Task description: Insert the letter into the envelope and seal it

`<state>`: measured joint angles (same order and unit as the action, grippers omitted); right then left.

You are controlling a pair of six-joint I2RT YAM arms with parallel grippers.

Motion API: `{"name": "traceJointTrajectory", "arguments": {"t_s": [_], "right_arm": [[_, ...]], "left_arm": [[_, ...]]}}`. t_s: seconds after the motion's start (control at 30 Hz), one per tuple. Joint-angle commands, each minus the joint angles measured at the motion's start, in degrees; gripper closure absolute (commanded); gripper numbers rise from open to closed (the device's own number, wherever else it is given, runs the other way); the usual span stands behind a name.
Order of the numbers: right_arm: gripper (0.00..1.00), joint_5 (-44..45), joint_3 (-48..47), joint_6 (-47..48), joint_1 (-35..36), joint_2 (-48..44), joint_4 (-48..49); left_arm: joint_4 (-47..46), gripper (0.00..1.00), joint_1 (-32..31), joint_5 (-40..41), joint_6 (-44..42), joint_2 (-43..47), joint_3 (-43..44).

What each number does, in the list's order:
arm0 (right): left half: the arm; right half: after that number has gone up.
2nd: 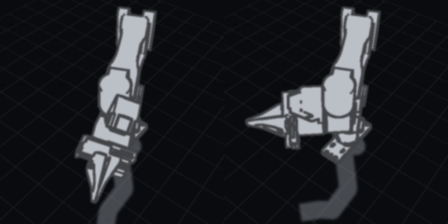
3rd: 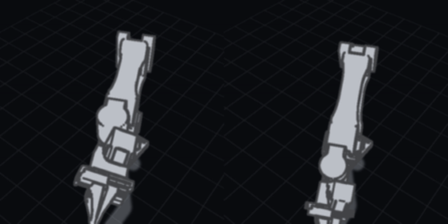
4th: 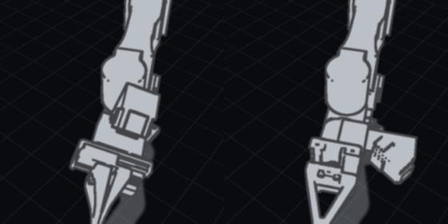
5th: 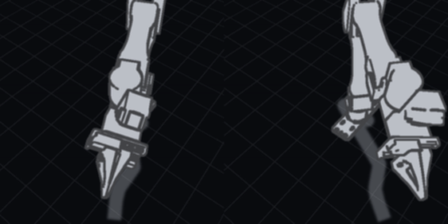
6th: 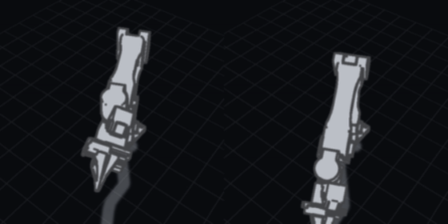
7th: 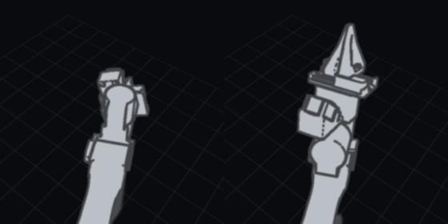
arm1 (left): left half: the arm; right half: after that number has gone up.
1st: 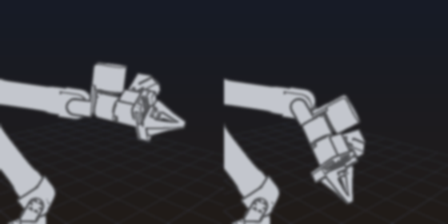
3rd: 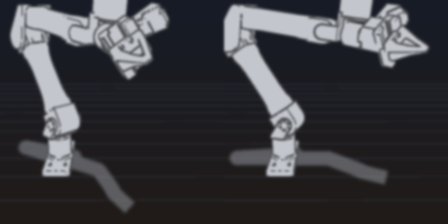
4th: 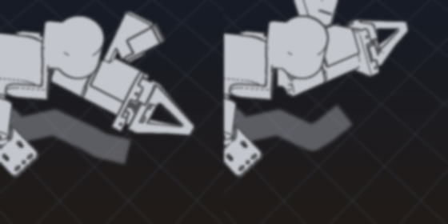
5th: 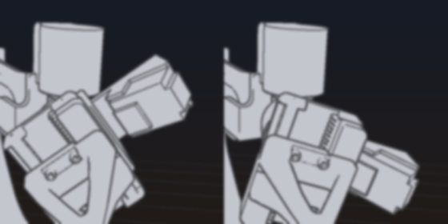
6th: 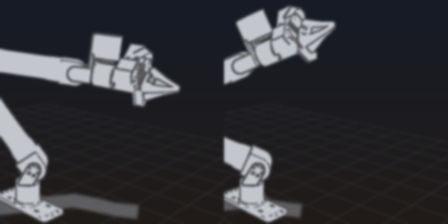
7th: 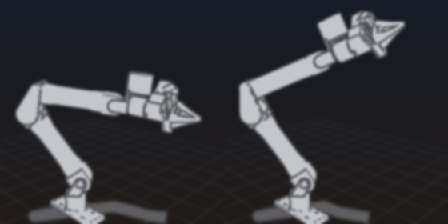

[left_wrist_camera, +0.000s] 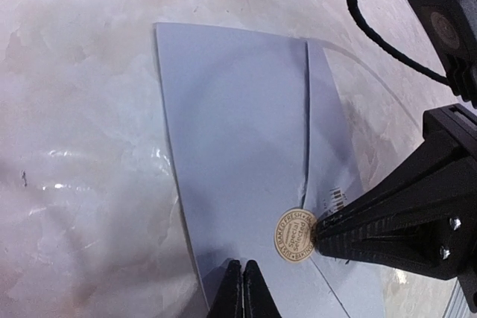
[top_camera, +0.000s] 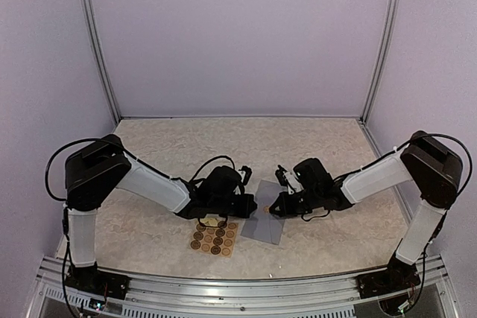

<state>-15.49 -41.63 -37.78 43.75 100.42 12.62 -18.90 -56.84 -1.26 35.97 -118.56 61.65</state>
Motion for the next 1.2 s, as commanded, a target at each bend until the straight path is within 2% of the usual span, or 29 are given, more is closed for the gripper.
{"name": "traceJointTrajectory", "arguments": {"t_s": [0.0,0.2,0.5,0.53,0.6,0.7,0.77,0.97,1.17], "right_arm": [[1.00,-3.8,1.7,3.6,1.7,0.0,-4.8],[1.00,-5.5,2.3,4.3,3.7,-2.0,-4.6],[1.00,-4.7,2.8,2.4,3.8,-7.9,-5.8],[0.96,-4.9,2.7,2.2,3.7,-8.6,-5.7],[0.81,-5.0,2.7,1.8,3.8,-9.7,-5.8],[0.74,-4.5,2.6,1.5,3.8,-11.2,-6.0],[0.77,-3.4,2.5,1.3,3.7,-11.3,-6.2],[0.94,-2.3,0.7,1.2,3.8,-7.6,-6.2],[1.00,-3.1,-0.5,1.3,3.8,-4.2,-4.1]], "left_arm": [[4.1,0.97,-1.7,-1.0,-0.3,5.3,-3.4],[3.1,0.94,-5.0,-1.0,0.4,11.8,-5.1],[3.1,0.97,-5.9,0.7,2.6,8.4,-7.3],[2.7,0.97,-6.2,0.3,2.8,8.3,-7.8],[1.4,0.97,-6.9,-0.8,2.9,8.1,-8.5],[1.6,0.97,-7.7,-0.4,2.5,7.5,-8.5],[2.0,0.97,-7.7,-0.1,2.6,6.8,-8.6],[3.4,0.98,-7.7,0.9,2.4,5.7,-8.9],[4.0,0.99,-7.6,1.1,2.4,5.3,-9.2]]}}
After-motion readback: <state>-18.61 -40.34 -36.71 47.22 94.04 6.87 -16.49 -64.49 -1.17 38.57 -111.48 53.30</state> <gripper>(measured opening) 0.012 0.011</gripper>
